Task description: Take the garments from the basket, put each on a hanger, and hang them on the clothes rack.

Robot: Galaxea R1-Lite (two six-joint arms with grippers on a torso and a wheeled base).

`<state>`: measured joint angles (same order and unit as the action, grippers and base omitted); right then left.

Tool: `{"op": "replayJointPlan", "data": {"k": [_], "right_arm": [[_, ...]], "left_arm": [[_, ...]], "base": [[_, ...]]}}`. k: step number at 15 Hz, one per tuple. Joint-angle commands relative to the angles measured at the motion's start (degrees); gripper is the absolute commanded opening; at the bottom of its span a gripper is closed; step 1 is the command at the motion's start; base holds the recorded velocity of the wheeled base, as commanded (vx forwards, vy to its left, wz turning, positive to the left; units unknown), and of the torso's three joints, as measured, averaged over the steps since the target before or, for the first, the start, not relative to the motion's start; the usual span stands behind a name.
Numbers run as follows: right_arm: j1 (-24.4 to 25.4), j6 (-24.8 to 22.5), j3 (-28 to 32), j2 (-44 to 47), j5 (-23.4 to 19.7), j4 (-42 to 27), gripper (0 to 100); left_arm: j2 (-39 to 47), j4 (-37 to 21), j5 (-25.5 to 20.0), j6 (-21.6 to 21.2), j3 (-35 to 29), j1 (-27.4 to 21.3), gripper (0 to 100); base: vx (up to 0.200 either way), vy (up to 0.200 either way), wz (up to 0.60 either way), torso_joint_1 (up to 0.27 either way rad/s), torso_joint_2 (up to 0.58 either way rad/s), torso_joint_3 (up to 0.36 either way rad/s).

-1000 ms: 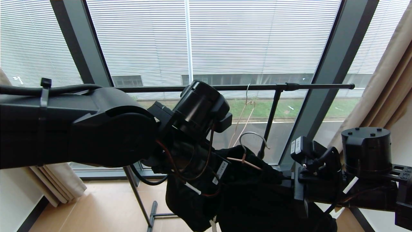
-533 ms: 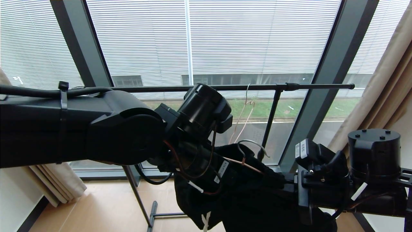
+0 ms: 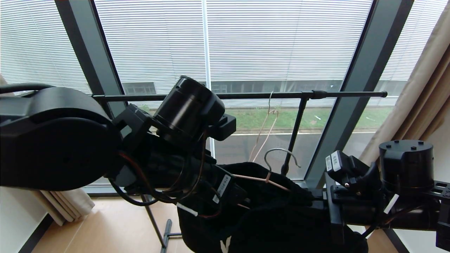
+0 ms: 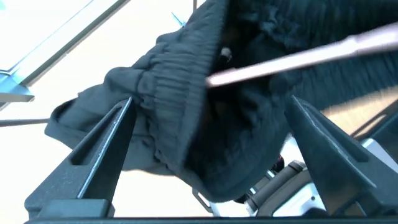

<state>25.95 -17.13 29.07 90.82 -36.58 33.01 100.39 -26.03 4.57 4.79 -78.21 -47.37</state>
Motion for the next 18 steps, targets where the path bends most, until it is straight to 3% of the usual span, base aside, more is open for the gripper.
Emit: {"op": "replayJointPlan", "data": {"k": [1,6,9,11,13,16,18], "right_arm": [[-1.4,-0.1,-0.1,0.4,-1.2,0.0,0],[-3.5,-1.2,-0.3,2.3,-6.7,0.0,0],[-7.9,-7.9,-1.5,3.1,-15.4,0.0,0],[-9.9,-11.2,-1.6,3.8,-18.6,-0.1,0],[-10.0,-11.5,-1.7,4.0,-18.8,-0.1,0],[-10.0,-11.5,-1.7,3.8,-20.0,0.0,0],[-10.0,-11.5,-1.7,3.6,-20.2,-0.1,0]], "left_arm": [[-3.2,0.1,-0.1,0.0,1.9,0.0,100],[-5.9,0.1,-0.2,0.0,3.7,0.1,100],[-9.3,0.2,-2.6,-3.6,4.6,5.6,100],[-12.1,0.1,-14.8,-12.1,5.5,11.6,100],[-12.4,0.1,-24.1,-24.9,6.8,17.8,100],[-10.0,0.4,-28.9,-39.9,8.3,21.4,100],[-8.6,1.4,-29.4,-46.1,9.9,21.4,100]], "base": [[0.0,0.0,0.0,0.0,0.0,0.0],[0.0,0.0,0.0,0.0,0.0,0.0],[0.0,0.0,0.0,0.0,0.0,0.0],[0.0,0.0,0.0,0.0,0.0,0.0],[0.0,0.0,0.0,0.0,0.0,0.0],[0.0,0.0,0.0,0.0,0.0,0.0],[0.0,0.0,0.0,0.0,0.0,0.0]]}}
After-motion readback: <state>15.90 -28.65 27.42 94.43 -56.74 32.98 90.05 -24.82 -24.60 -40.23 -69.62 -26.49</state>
